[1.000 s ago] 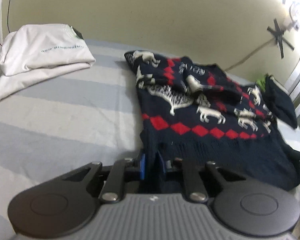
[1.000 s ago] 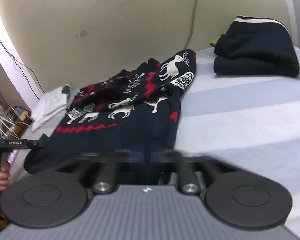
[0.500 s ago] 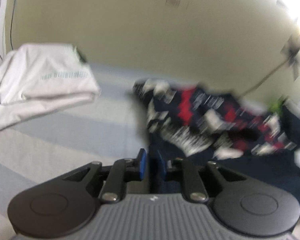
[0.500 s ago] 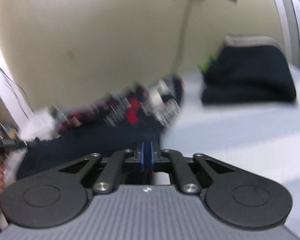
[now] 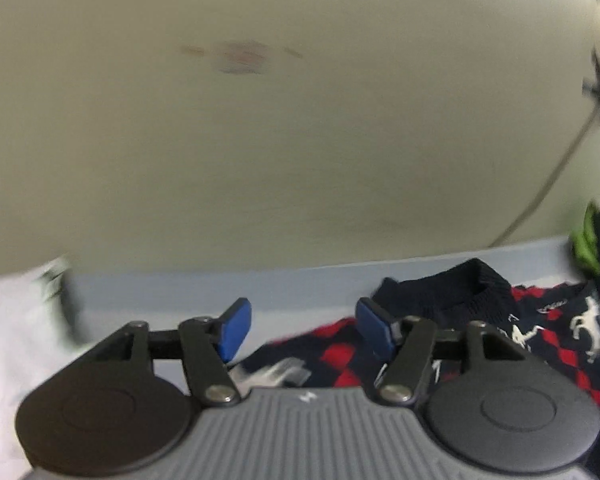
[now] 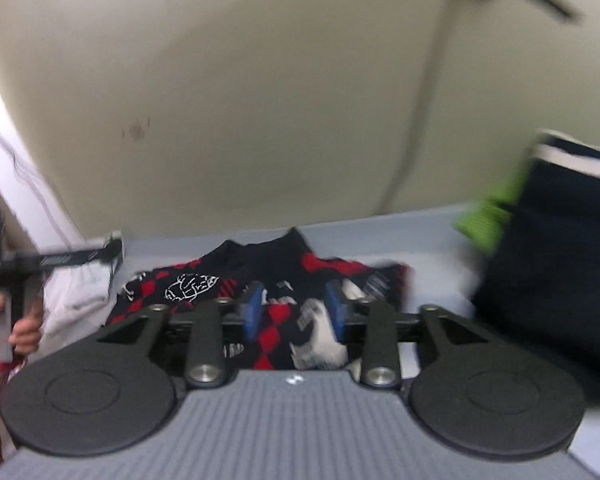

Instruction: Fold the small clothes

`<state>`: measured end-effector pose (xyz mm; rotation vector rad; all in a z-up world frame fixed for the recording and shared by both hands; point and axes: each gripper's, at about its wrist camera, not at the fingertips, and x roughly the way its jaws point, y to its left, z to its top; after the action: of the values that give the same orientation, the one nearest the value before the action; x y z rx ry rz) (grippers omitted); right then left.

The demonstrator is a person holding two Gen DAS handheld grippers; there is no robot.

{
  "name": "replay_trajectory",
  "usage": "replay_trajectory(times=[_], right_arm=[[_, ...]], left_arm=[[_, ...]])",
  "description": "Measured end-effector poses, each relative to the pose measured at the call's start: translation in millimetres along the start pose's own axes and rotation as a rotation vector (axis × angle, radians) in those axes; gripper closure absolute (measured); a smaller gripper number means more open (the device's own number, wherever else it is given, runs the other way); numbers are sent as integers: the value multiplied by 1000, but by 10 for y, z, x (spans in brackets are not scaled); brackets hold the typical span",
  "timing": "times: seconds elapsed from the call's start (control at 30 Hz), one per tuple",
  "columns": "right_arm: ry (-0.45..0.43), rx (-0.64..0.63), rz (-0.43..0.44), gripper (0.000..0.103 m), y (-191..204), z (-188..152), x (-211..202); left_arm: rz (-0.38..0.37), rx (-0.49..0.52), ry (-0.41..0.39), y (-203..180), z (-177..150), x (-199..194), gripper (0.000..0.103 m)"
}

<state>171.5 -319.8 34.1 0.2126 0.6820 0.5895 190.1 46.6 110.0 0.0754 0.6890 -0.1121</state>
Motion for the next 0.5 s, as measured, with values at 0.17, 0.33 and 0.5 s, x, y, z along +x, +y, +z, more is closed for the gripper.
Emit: replay_trajectory(times=[0.17, 0.33, 0.5], right_arm=[[63, 5, 6, 45, 61, 262, 874], [161, 138, 24, 35, -155, 344, 1495], [138, 47, 16, 91, 12, 296, 1424]], left_arm=[[-24, -7, 110, -307, 139, 700, 26], [-47, -15, 205, -421, 59, 1072, 53], [-84, -4, 163, -455, 40, 861, 93]])
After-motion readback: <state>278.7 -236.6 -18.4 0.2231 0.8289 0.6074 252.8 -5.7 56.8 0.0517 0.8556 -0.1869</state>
